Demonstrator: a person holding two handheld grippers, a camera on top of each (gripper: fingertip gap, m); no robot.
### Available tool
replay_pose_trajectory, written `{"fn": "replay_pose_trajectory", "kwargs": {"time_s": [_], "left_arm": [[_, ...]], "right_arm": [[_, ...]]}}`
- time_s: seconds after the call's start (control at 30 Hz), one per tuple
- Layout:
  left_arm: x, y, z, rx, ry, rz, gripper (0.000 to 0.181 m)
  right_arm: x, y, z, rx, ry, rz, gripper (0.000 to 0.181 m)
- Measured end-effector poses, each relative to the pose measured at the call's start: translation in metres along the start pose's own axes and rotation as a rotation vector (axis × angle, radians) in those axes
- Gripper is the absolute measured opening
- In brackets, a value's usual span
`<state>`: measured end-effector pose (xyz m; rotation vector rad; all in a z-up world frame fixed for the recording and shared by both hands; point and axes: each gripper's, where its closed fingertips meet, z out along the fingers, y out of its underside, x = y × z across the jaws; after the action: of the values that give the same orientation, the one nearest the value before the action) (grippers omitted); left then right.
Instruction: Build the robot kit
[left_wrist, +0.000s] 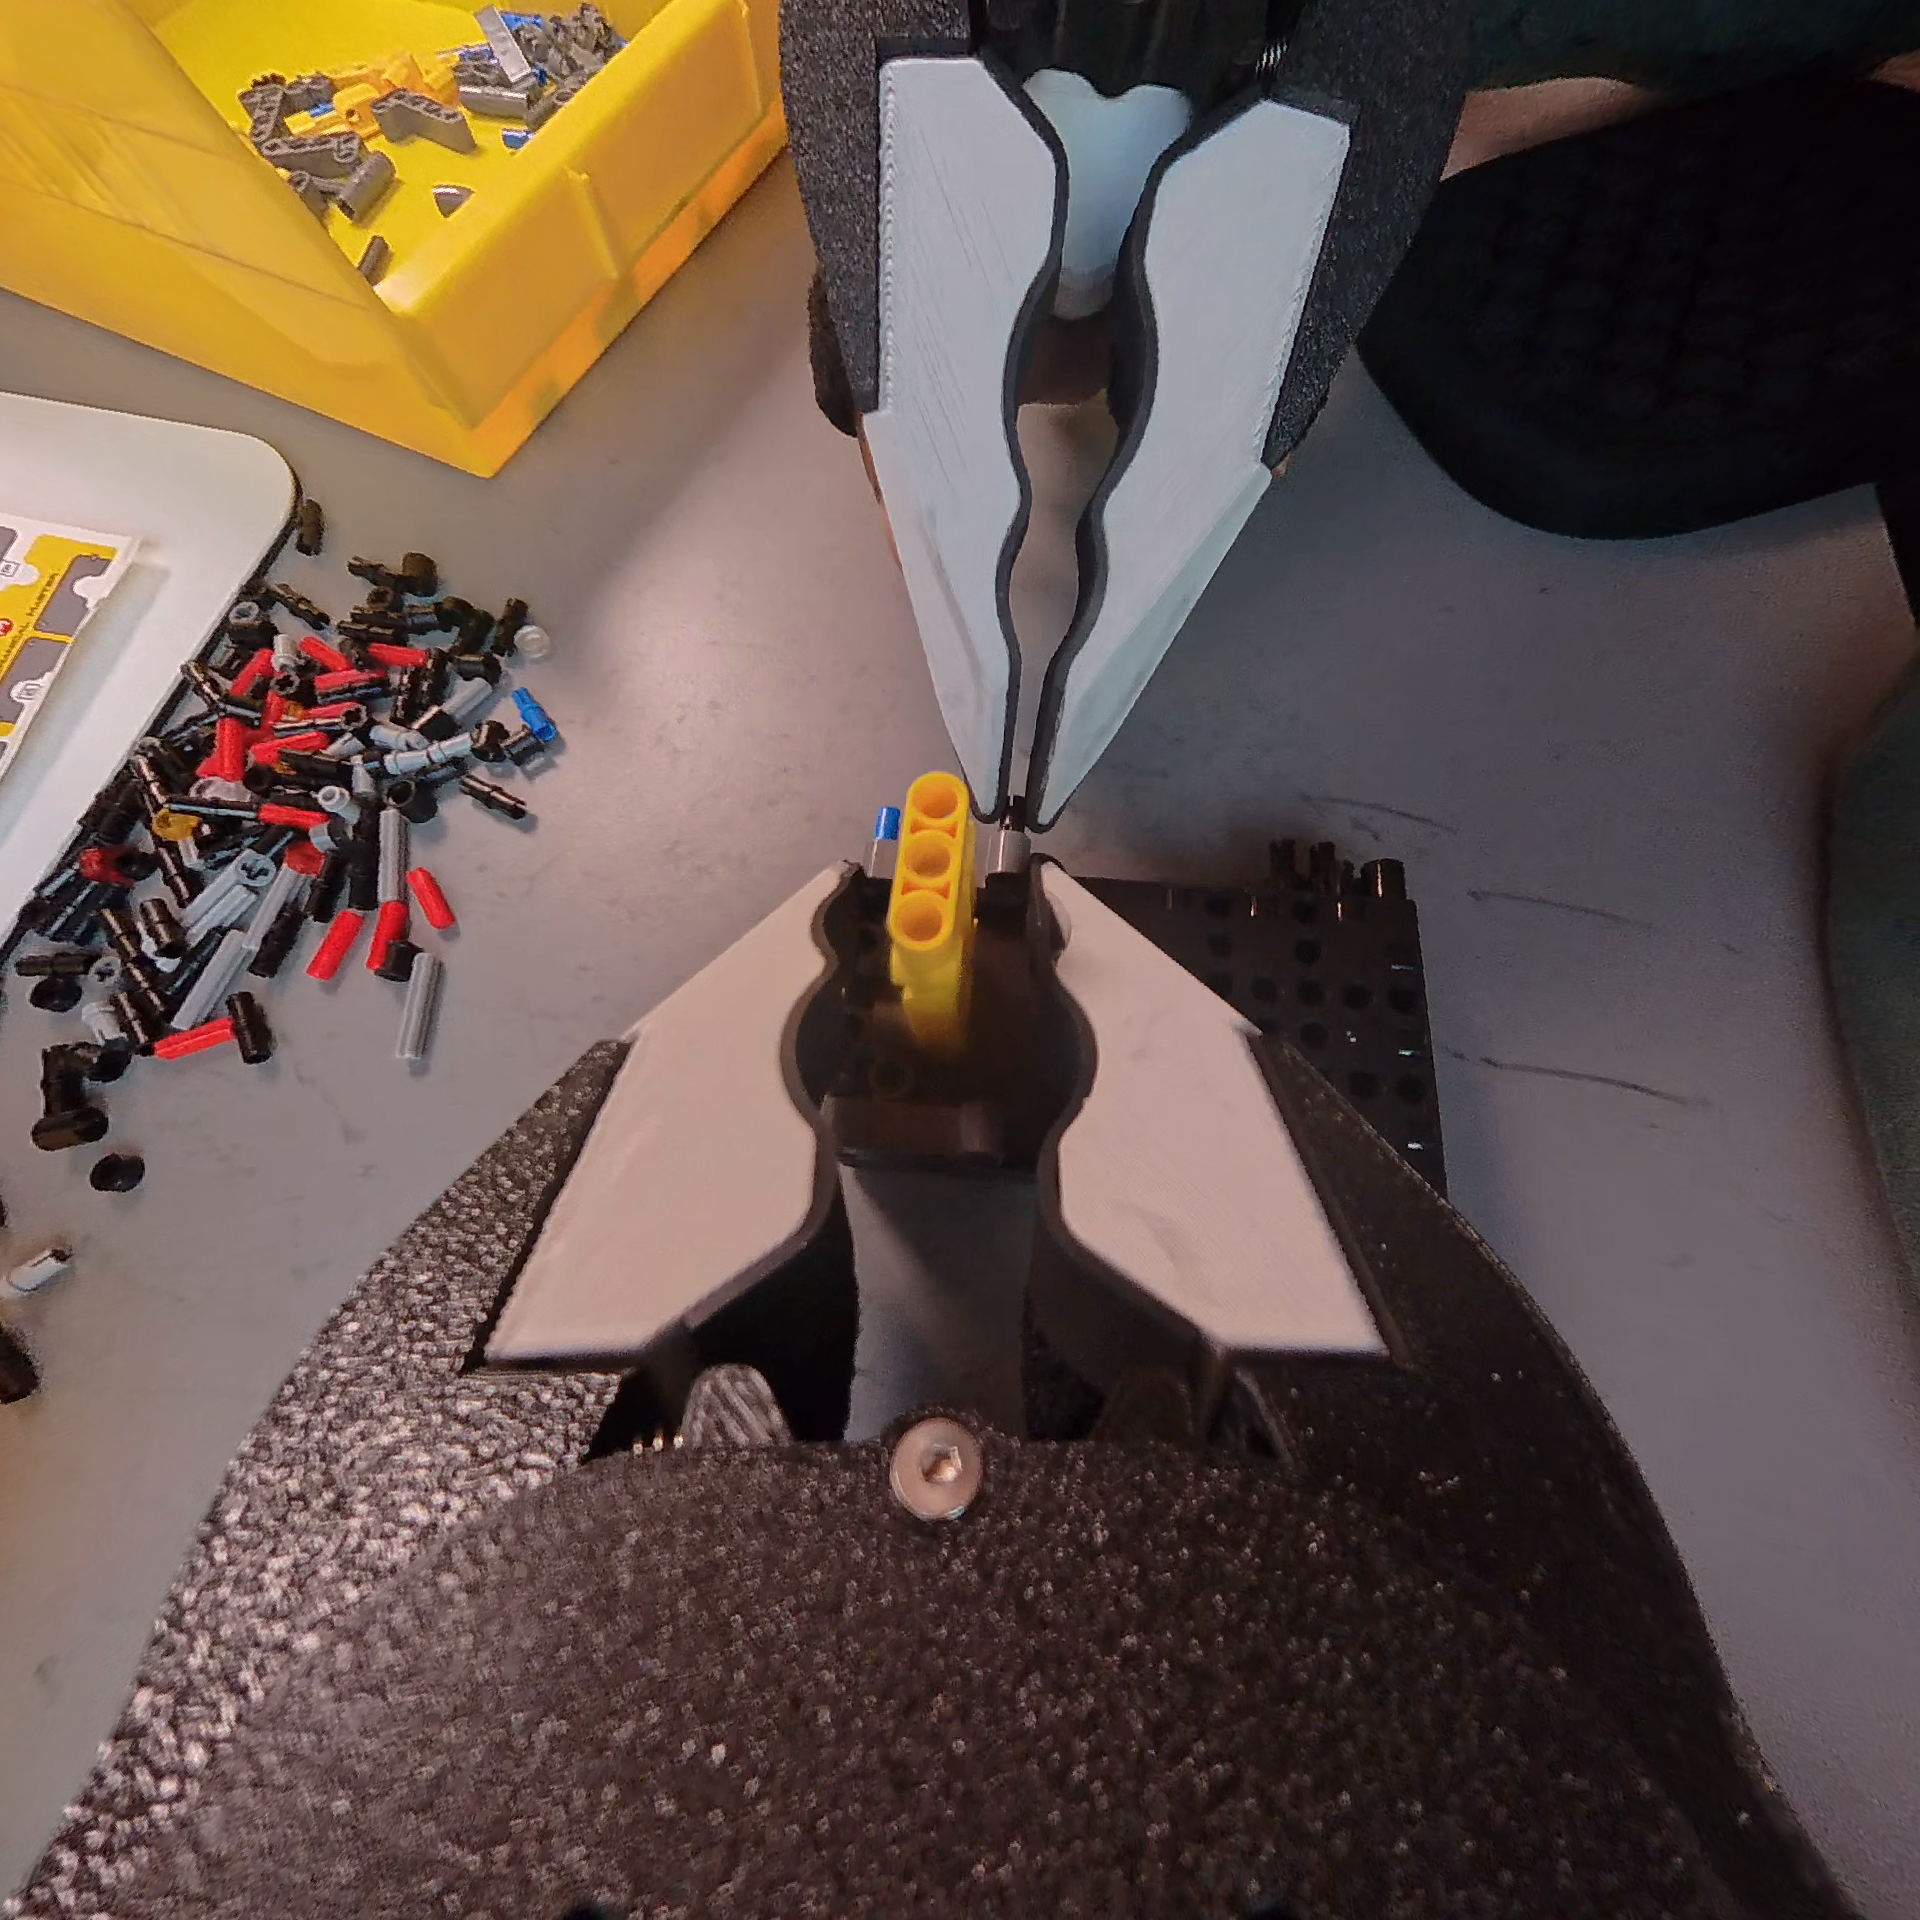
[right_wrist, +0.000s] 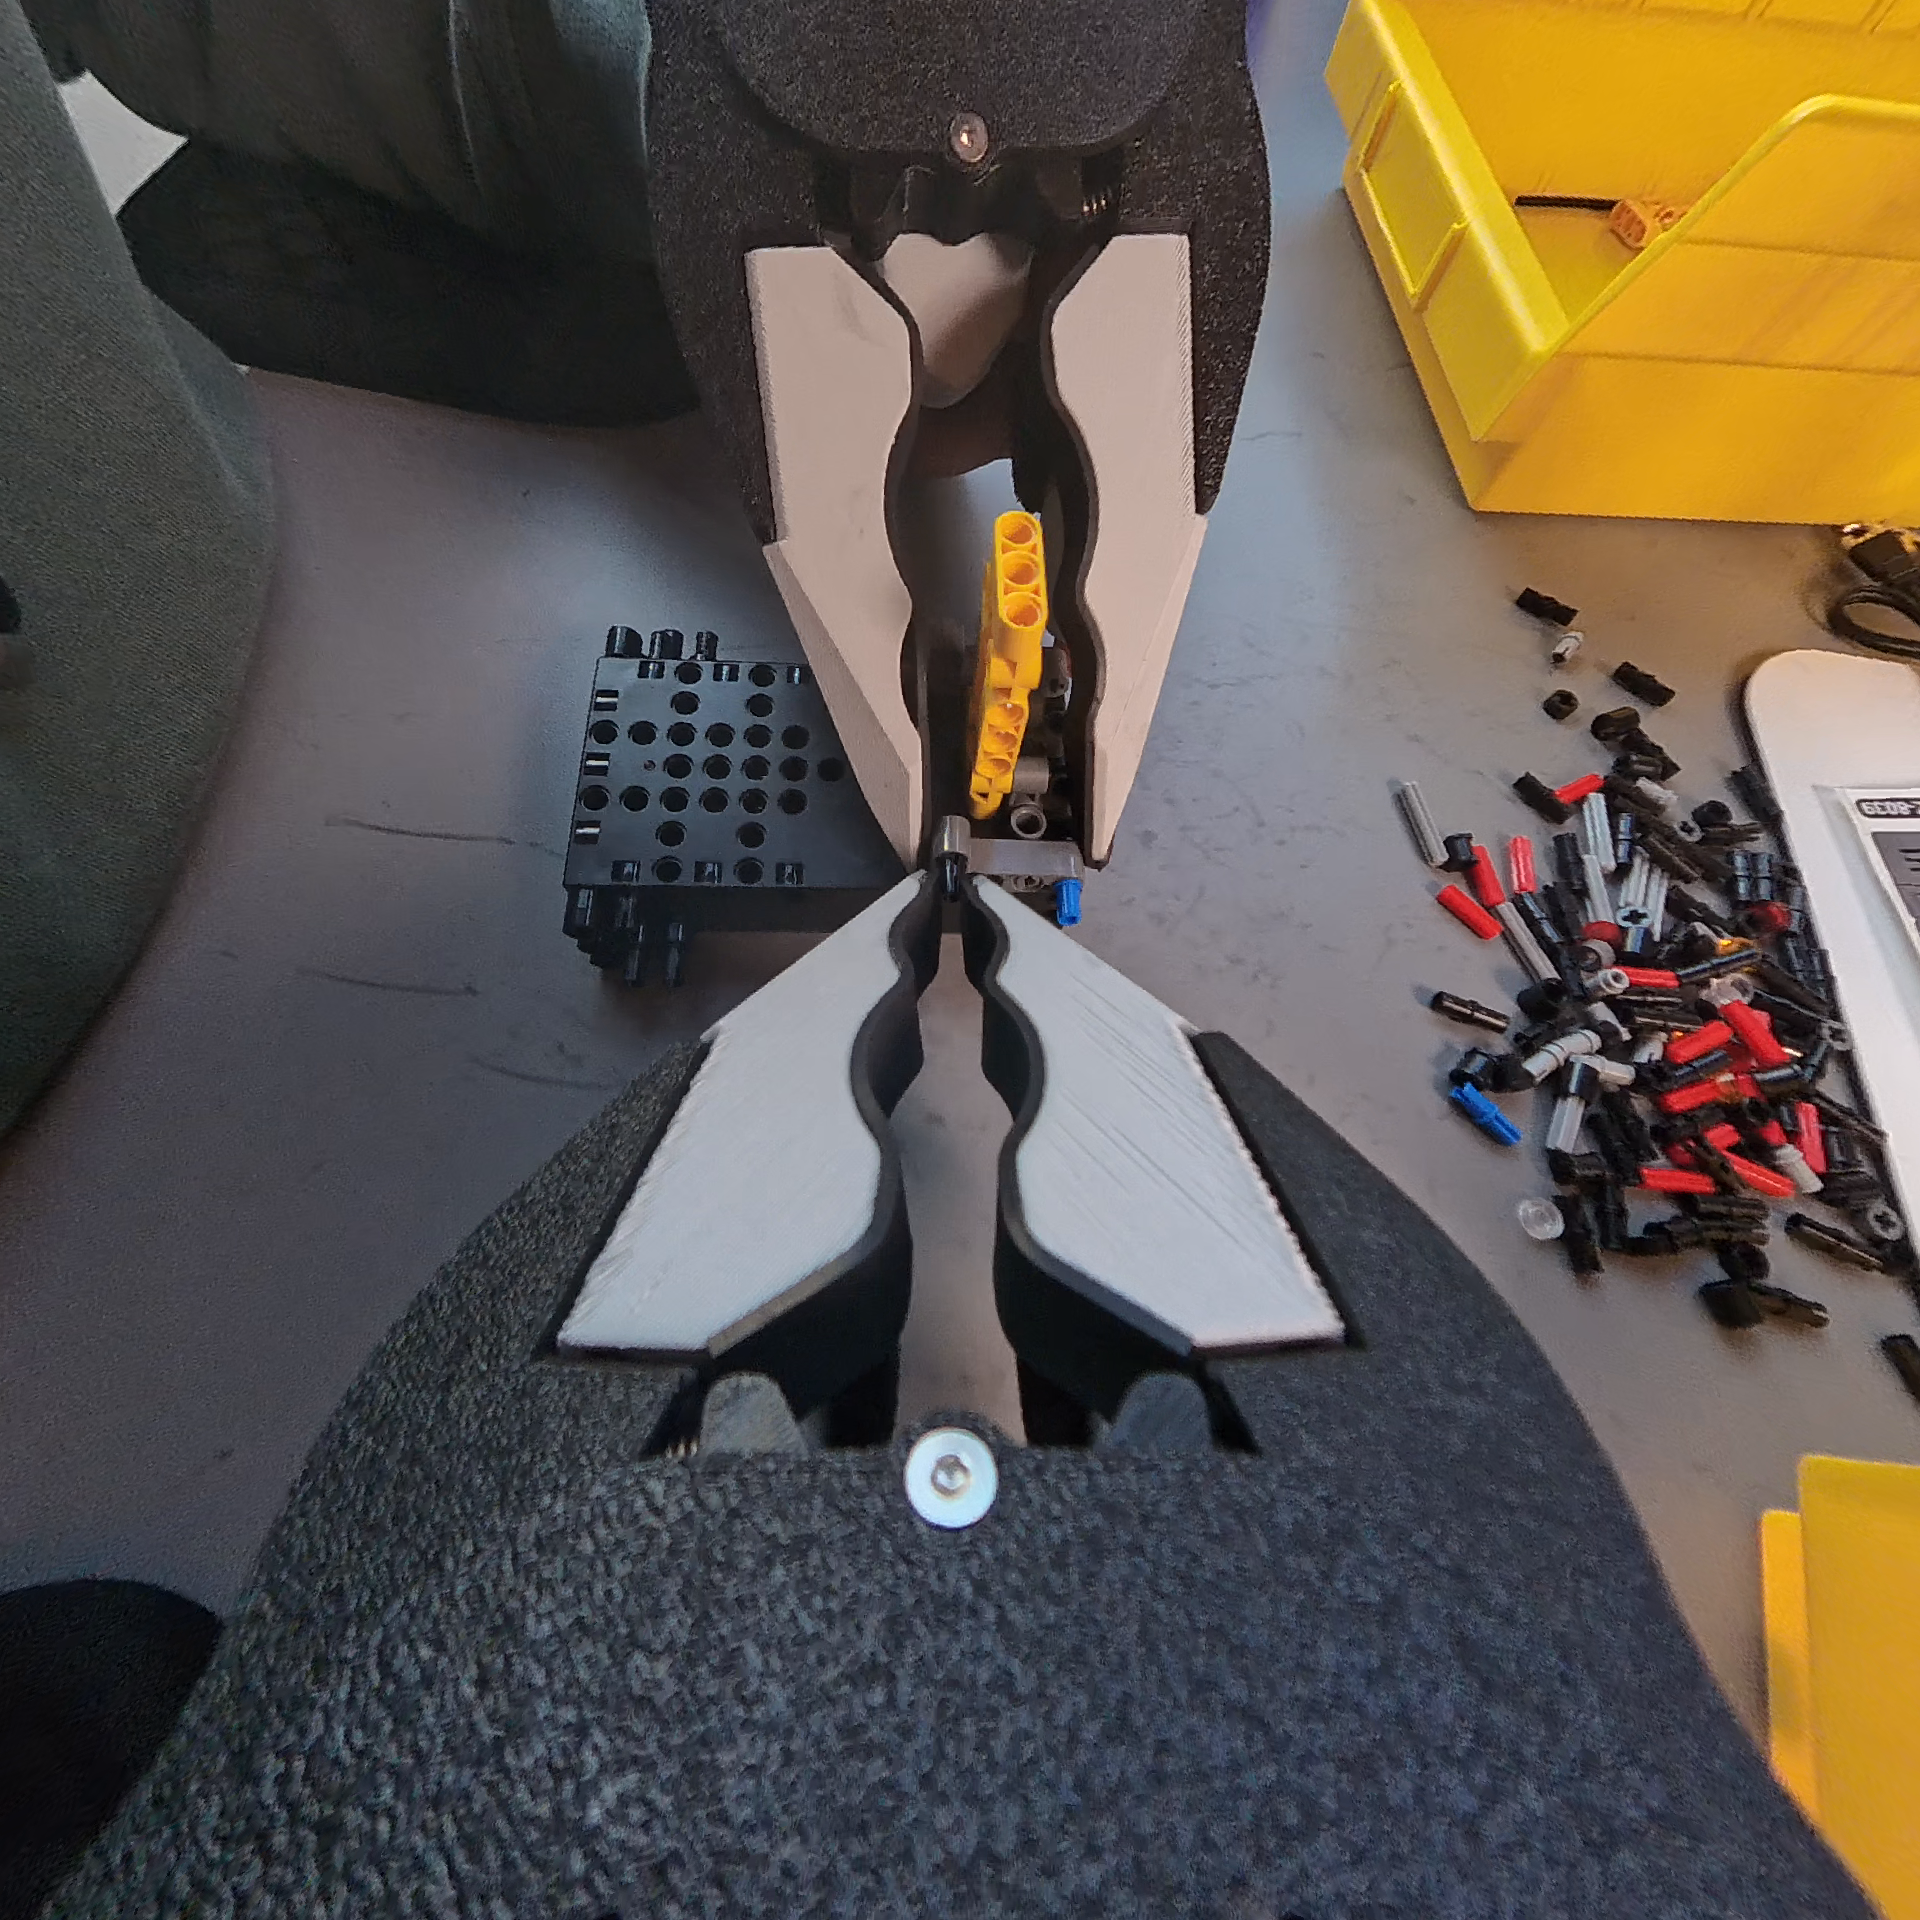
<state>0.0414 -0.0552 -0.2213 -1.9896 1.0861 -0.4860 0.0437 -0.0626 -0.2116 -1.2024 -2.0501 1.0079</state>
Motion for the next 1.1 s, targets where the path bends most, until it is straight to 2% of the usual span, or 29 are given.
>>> {"fn": "replay_pose_trajectory", "kwargs": {"time_s": [0.37,0.43,0.53,0.73,0.87,0.93,1.1], "left_arm": [[0.000,-0.001,0.001,0.007,-0.001,0.013,0.031],[-0.001,-0.003,-0.001,0.020,-0.008,0.024,0.042],[0.000,-0.005,-0.008,0.040,0.009,0.020,0.051],[-0.009,0.006,-0.033,0.043,0.045,-0.043,0.052],[-0.003,0.025,-0.033,-0.014,0.101,-0.056,0.040],[-0.004,0.025,-0.031,-0.011,0.086,-0.037,0.033],[-0.001,0.024,-0.030,-0.006,0.106,-0.020,0.033]], "right_arm": [[0.000,0.001,-0.002,0.002,0.018,0.013,0.004],[-0.001,0.000,-0.003,0.015,0.019,0.026,0.006],[0.000,-0.003,-0.008,0.020,0.034,0.025,0.010],[-0.001,-0.009,-0.002,-0.011,0.054,0.001,0.019],[0.000,-0.005,0.010,-0.055,0.055,-0.022,0.013],[-0.001,-0.005,0.010,-0.058,0.044,-0.022,0.007],[-0.005,-0.004,0.007,-0.032,0.021,-0.015,0.007]]}}
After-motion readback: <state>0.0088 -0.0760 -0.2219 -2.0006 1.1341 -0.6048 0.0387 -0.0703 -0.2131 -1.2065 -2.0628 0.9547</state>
